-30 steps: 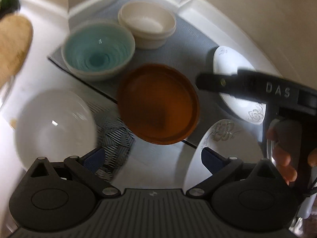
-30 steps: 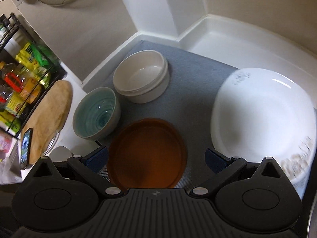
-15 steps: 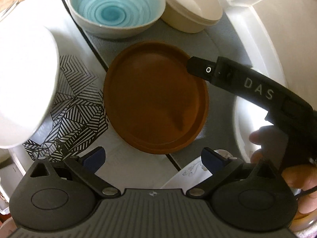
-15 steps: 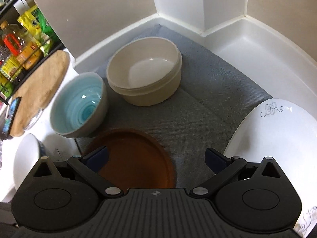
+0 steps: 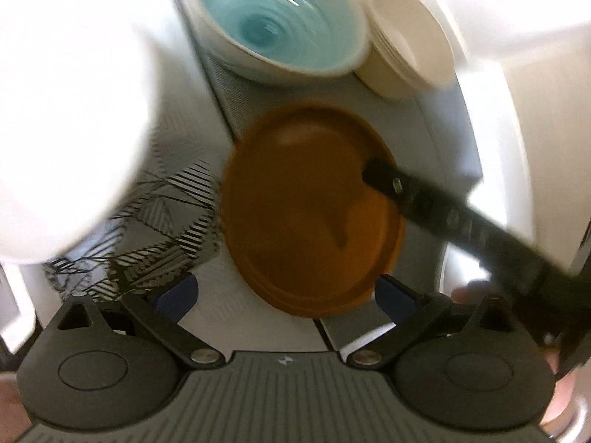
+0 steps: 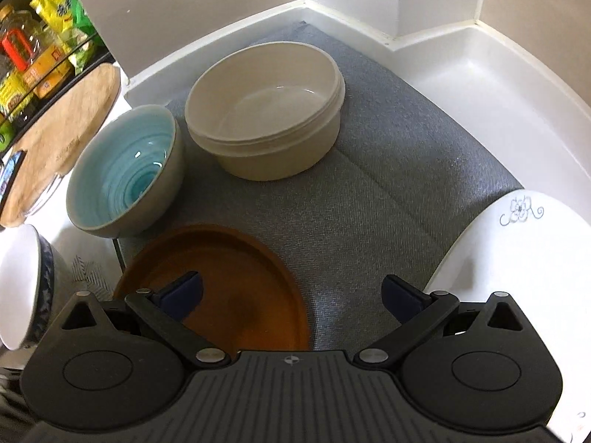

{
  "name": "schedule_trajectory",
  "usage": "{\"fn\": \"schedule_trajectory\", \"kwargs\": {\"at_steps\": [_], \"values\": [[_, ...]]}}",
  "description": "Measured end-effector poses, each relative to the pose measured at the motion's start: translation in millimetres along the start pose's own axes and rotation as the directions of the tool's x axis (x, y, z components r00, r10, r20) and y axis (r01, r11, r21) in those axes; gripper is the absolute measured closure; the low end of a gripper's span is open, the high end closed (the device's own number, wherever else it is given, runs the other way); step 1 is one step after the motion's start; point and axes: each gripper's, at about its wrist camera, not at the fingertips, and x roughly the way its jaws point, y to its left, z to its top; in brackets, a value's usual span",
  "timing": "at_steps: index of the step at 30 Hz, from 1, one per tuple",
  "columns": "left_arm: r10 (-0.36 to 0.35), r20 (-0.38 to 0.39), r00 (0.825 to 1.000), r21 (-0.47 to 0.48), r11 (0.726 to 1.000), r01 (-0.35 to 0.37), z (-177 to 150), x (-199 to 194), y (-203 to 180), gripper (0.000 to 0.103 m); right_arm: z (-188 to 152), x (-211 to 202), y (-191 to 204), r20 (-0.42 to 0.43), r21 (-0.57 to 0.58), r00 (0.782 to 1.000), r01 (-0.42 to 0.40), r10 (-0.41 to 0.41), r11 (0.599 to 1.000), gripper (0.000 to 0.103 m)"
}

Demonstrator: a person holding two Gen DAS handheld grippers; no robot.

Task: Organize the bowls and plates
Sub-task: 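Move both grippers down toward the rim of the terracotta-orange plate, then close the left gripper on the orange plate rim while the right gripper also grips it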

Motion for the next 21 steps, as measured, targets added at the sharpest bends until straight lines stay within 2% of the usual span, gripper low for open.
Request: {"fn": "schedule_trajectory", "kwargs": {"at_steps": [2, 4, 5, 6, 7, 8, 9, 10, 11, 15, 21], "values": [[0.005, 0.04, 0.999, -0.037, 0.999, -0.003, -0.7, -6.4, 7.4, 0.014, -0.6, 1.5, 3.3, -0.003, -0.024, 1.0, 0.014, -0.014, 1.0, 0.001], [0.024, 0.073, 0.997, -0.056, 0.998, -0.02, 0.7, -10.0, 11.9, 0.024, -1.9, 2.5, 6.8, -0.007, -0.052, 1.0, 0.022, -0.022, 0.998, 0.011], [0.034, 0.084, 0.996, -0.057, 0.998, -0.029, 3.1, -10.7, 12.7, 0.034, -2.7, 4.1, 8.1, -0.023, -0.058, 1.0, 0.017, -0.018, 0.998, 0.016], [0.047, 0.095, 0.994, -0.055, 0.998, -0.042, 3.1, -12.0, 13.7, 0.049, -3.7, 5.6, 8.9, -0.033, -0.057, 0.999, 0.014, -0.016, 0.998, 0.021], [0.059, 0.102, 0.993, -0.051, 0.997, -0.054, 3.2, -12.5, 14.6, 0.057, -6.1, 3.9, 10.4, -0.014, -0.068, 1.0, 0.023, -0.024, 0.997, 0.03], [0.074, 0.106, 0.992, -0.046, 0.996, -0.07, 6.8, -12.1, 17.6, 0.074, -8.3, 2.5, 12.2, -0.003, -0.084, 0.999, 0.035, -0.035, 0.996, 0.037], [0.084, 0.107, 0.991, -0.039, 0.996, -0.081, 8.0, -10.9, 18.1, 0.096, -10.1, 0.8, 14.0, 0.012, -0.104, 0.998, 0.057, -0.056, 0.993, 0.058], [0.086, 0.094, 0.992, -0.029, 0.996, -0.084, 9.3, -8.1, 18.5, 0.096, -11.5, -0.9, 15.0, 0.024, -0.115, 0.997, 0.076, -0.074, 0.99, 0.081], [0.085, 0.089, 0.992, -0.027, 0.996, -0.083, 13.0, -7.5, 16.4, 0.096, -12.1, -2.2, 14.1, 0.026, -0.109, 0.997, 0.073, -0.07, 0.991, 0.091], [0.096, 0.138, 0.986, 0.039, 0.994, -0.102, 9.8, -12.8, 9.9, 0.097, -16.4, -8.6, 10.8, 0.031, -0.079, 0.998, 0.062, -0.06, 0.995, 0.092], [0.062, 0.174, 0.983, 0.098, 0.992, -0.08, 0.9, -29.7, -1.7, 0.097, -18.8, -35.5, 12.6, 0.109, -0.049, 0.991, 0.081, -0.075, 0.996, 0.092]]}}
